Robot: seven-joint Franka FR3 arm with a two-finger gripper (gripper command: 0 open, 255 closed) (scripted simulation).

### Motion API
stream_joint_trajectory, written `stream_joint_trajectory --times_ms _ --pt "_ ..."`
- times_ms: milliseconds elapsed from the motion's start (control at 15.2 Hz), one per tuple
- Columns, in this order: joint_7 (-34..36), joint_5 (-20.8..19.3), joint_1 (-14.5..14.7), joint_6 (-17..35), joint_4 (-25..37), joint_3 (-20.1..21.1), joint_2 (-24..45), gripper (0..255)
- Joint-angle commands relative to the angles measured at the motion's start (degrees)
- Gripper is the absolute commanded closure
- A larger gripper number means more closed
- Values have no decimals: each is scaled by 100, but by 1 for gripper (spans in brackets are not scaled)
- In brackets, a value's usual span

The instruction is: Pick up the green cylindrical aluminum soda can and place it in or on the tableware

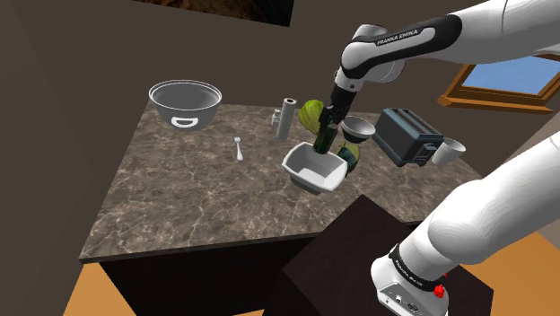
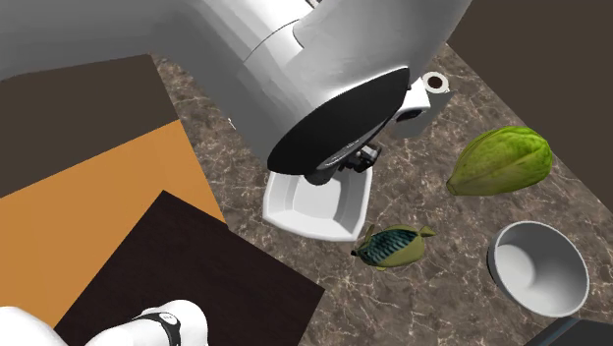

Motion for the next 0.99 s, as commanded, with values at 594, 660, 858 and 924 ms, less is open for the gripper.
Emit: stream_joint_trajectory --times_ms 594,660,858,924 --pt "-191 175 33 882 -431 -32 466 255" --pt "-213 196 36 962 -462 -34 518 255" --pt "-240 224 40 1058 -498 -37 581 255" --pt "-240 224 40 1058 -498 -37 581 255"
